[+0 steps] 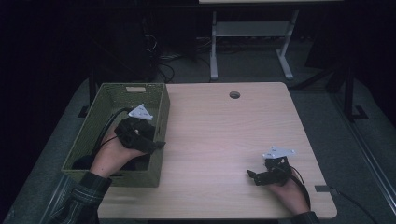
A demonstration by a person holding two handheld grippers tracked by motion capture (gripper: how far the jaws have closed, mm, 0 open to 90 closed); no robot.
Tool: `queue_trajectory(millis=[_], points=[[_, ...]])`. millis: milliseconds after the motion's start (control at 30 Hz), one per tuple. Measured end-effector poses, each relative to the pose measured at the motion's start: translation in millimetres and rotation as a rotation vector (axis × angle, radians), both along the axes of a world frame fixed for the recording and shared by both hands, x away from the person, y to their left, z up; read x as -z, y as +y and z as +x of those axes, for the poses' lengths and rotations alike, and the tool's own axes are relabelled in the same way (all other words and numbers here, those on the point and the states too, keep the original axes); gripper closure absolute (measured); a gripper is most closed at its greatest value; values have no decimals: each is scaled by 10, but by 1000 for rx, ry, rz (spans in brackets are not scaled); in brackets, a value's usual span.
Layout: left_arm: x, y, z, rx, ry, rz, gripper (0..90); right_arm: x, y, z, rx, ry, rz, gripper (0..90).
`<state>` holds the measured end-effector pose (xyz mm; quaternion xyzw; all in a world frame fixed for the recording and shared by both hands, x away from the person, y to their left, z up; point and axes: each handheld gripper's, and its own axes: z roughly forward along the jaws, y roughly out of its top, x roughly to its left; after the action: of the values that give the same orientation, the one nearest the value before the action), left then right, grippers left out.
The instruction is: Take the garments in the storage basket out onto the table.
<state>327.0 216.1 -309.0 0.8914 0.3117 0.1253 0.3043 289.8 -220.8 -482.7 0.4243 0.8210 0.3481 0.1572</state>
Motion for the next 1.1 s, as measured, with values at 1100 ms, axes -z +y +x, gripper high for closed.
queue_trajectory(millis=[1100], points=[[234, 520, 47, -150, -1, 14, 142, 0, 0, 0, 0, 0, 0, 24]])
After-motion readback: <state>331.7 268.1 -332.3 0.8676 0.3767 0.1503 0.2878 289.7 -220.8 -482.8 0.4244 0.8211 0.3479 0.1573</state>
